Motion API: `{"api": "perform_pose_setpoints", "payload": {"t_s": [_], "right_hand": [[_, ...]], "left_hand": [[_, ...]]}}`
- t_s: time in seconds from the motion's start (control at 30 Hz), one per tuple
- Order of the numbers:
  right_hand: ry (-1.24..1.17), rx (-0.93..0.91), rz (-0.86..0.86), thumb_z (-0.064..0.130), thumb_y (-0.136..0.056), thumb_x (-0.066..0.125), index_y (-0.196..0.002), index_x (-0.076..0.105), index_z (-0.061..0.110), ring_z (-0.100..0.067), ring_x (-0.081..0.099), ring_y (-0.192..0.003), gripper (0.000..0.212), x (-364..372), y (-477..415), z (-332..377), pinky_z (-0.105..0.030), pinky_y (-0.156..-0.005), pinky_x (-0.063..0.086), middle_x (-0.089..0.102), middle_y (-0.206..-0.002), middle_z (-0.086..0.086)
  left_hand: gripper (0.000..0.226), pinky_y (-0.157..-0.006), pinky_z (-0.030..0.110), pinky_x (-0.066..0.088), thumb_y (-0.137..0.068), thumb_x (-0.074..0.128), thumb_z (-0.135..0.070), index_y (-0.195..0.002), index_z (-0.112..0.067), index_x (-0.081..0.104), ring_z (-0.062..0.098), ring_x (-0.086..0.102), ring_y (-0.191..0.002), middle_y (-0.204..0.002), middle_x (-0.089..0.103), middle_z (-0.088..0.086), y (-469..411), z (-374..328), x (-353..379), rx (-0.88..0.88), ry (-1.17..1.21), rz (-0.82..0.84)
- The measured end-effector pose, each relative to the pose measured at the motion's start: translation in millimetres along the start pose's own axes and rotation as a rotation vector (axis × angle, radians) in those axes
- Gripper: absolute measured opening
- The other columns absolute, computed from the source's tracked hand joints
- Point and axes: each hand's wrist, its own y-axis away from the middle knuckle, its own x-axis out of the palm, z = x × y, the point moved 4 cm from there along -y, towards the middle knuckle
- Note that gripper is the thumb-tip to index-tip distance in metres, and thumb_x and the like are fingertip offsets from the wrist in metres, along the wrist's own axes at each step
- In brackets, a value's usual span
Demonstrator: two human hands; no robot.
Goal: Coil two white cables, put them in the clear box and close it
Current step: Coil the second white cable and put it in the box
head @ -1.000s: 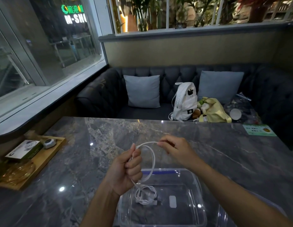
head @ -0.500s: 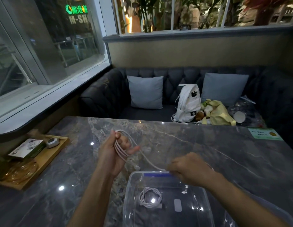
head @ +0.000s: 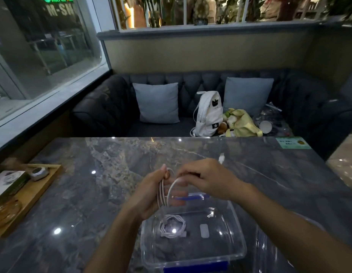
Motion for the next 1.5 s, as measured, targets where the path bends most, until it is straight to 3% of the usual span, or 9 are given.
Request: {"api": "perform_pose_setpoints", "payload": {"t_s": [0.07,0.2,0.33,0.6,0.7,0.87,1.07,1.23,1.5], "right_hand": [[-0.046,0.055,-0.07,0.014,-0.085,0.062,-0.087,0.067,0.007,-0.01,0.055,-0.062,0.009,2,1,-5,-0.029,-0.061,0.044,0.065,-0.07,-0.002],[-0.078,0.108,-0.144,0.02,-0.083,0.065,-0.081,0.063,0.008,0.002,0.043,-0.054,0.012,9,1,-11,-0.023,-0.057,0.038,0.051,-0.061,0.013],[-0.05,0.125,-0.199,0.024,-0.081,0.067,-0.078,0.063,0.013,-0.005,0.049,-0.056,0.012,13,0,-15,-0.024,-0.057,0.04,0.059,-0.064,0.007],[-0.123,0.14,-0.249,0.017,-0.079,0.069,-0.076,0.064,0.01,-0.013,0.056,-0.063,0.009,20,-3,-22,-0.032,-0.062,0.046,0.062,-0.068,0.001],[-0.183,0.179,-0.214,0.015,-0.08,0.068,-0.078,0.063,0.011,-0.002,0.046,-0.06,0.007,22,-4,-25,-0.018,-0.06,0.038,0.051,-0.071,0.013],[-0.693,0.359,0.114,0.018,-0.089,0.056,-0.103,0.062,0.018,0.001,0.045,-0.046,0.014,37,4,-30,-0.012,-0.043,0.036,0.067,-0.077,0.01],[-0.844,0.399,0.043,0.003,-0.09,0.052,-0.077,0.063,0.012,-0.002,0.035,-0.035,0.019,45,7,-33,-0.013,-0.035,0.028,0.06,-0.054,0.005],[-0.861,0.479,-0.05,0.004,-0.09,0.05,-0.089,0.057,-0.008,-0.005,0.03,-0.036,0.014,58,8,-37,-0.016,-0.036,0.022,0.048,-0.066,-0.017],[-0.574,0.565,-0.032,0.018,-0.086,0.061,-0.076,0.067,0.018,-0.003,0.046,-0.047,0.012,58,14,-48,-0.017,-0.049,0.038,0.052,-0.056,0.003]], "left_hand": [[0.045,-0.043,0.028,0.053,-0.093,0.041,-0.041,-0.101,0.001,0.058,0.023,0.067,-0.051,-0.078,0.072,0.018,1,5,4,-0.021,-0.028,0.028],[0.033,-0.031,0.015,0.034,-0.084,0.049,-0.041,-0.073,-0.011,0.059,0.013,0.048,-0.029,-0.053,0.064,0.015,4,7,9,0.007,-0.008,0.063],[0.033,-0.032,0.013,0.02,-0.088,0.043,-0.038,-0.067,-0.014,0.052,0.006,0.026,-0.024,-0.032,0.044,0.002,6,7,11,0.015,0.055,0.158],[0.039,-0.033,0.017,0.016,-0.089,0.038,-0.036,-0.06,-0.017,0.056,0.002,0.025,-0.025,-0.031,0.034,-0.009,12,4,10,-0.014,0.152,0.213],[0.038,-0.034,0.016,0.016,-0.089,0.04,-0.035,-0.058,-0.017,0.051,0.005,0.015,-0.029,-0.032,0.032,-0.01,14,3,10,-0.04,0.171,0.232],[0.035,-0.035,0.017,0.012,-0.075,0.071,-0.037,-0.057,-0.016,0.049,0.009,0.01,-0.031,-0.038,0.017,-0.007,20,-2,10,-0.045,0.215,0.33],[0.039,-0.03,0.015,0.016,-0.084,0.045,-0.035,-0.051,-0.015,0.053,0.002,0.016,-0.026,-0.031,0.029,-0.011,11,-5,1,0.04,0.249,0.087],[0.042,-0.028,0.014,0.017,-0.082,0.053,-0.037,-0.045,-0.018,0.055,0.001,0.019,-0.027,-0.033,0.026,-0.011,10,-6,-5,0.125,0.152,-0.141],[0.031,-0.031,0.008,0.016,-0.093,0.048,-0.015,-0.063,-0.008,0.049,0.002,0.019,-0.024,-0.031,0.026,-0.009,11,-13,-24,0.125,0.075,-0.333]]}}
